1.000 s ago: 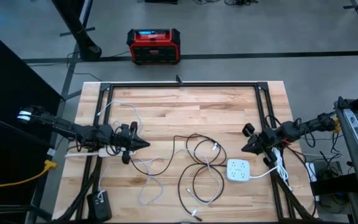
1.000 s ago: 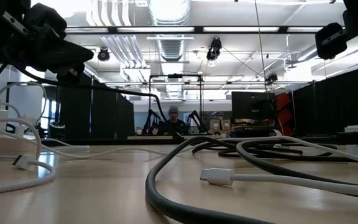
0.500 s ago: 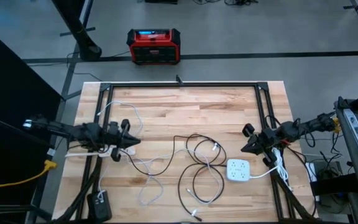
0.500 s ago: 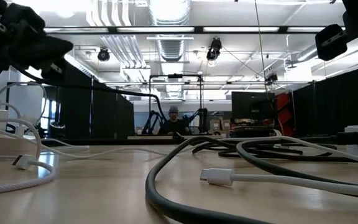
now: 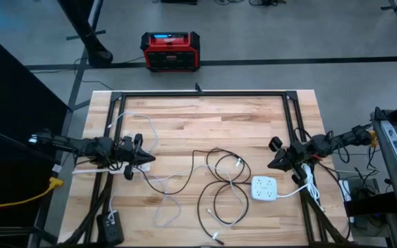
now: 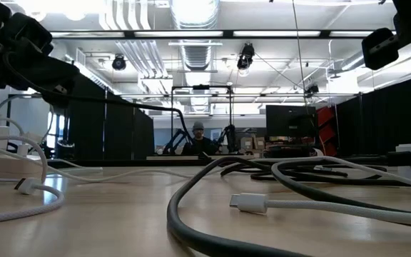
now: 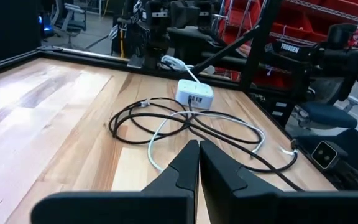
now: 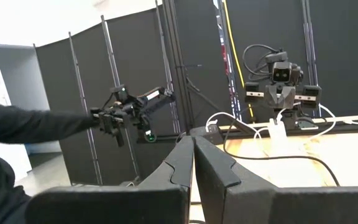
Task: Insert USB
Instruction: Return to Home Position
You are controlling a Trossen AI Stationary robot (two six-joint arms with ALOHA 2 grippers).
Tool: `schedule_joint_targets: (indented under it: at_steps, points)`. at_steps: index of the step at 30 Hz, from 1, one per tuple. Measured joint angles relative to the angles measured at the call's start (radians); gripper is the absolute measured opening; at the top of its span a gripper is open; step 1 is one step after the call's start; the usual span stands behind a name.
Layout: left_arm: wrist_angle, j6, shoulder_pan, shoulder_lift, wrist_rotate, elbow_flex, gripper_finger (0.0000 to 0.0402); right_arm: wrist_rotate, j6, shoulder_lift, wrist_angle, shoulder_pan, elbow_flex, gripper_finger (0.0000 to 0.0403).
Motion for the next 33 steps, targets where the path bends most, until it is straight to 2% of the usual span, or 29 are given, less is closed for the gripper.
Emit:
schedule_joint_targets:
  at_steps: [33]
  points:
    - [-0.001,0.000,0.000,0.024,0.000,0.000,0.0000,0.000,0.000,0.002,0.000,0.000,0.000,0.0000]
